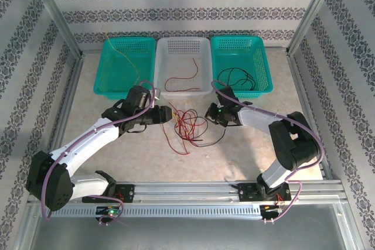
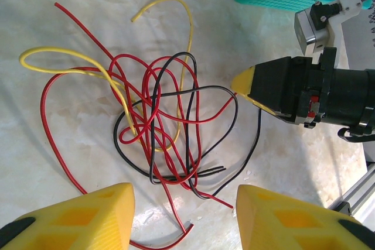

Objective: Untangle the cables

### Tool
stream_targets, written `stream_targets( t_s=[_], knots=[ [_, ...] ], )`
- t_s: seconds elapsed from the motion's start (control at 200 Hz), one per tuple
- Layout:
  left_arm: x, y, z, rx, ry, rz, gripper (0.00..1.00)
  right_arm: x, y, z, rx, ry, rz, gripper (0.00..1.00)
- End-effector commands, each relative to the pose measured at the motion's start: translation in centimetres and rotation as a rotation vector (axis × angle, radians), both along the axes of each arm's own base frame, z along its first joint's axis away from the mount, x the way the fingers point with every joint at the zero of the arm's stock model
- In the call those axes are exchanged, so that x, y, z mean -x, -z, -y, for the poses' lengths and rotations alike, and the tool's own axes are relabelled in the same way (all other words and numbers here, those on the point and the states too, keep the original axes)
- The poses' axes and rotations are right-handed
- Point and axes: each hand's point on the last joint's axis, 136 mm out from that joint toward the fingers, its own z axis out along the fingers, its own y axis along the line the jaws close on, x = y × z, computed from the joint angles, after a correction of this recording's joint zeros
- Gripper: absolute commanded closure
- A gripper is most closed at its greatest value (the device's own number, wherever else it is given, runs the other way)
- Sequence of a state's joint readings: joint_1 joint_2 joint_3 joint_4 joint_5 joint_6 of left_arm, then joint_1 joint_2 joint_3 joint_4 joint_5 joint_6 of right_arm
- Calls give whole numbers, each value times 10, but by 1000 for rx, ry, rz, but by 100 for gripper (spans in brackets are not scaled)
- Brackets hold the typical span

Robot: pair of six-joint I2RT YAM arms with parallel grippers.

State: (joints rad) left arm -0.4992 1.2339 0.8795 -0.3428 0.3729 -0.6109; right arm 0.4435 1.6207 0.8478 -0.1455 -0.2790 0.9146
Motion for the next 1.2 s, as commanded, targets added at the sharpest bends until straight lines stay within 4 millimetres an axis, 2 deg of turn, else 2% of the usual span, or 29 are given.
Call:
stream_targets(
  t_s=[0.0,0.13,0.21,0.335,0.48,0.64,0.79,0.864,1.194],
  knots=[
    [2,-10,9,19,29,40,51,-1,-28,-8,-28,-34,80,100],
    [4,-21,19,40,73,80,47,4,-84,-15,17,-122,238,100],
    [4,-36,30,71,112,139,46,11,-123,-23,44,-194,341,100],
    [6,-81,49,163,168,303,42,27,-184,-33,45,-284,494,100],
    [10,-129,58,257,197,465,37,42,-252,-38,4,-333,655,100],
    [15,-155,60,298,213,565,36,53,-309,-40,-80,-356,780,100],
    [22,-167,65,330,256,598,33,59,-340,-42,-127,-370,836,100],
    [22,-167,70,331,275,601,32,61,-352,-42,-144,-370,857,100],
    [21,-170,89,293,341,641,26,69,-385,-45,-217,-379,912,100]
  ],
)
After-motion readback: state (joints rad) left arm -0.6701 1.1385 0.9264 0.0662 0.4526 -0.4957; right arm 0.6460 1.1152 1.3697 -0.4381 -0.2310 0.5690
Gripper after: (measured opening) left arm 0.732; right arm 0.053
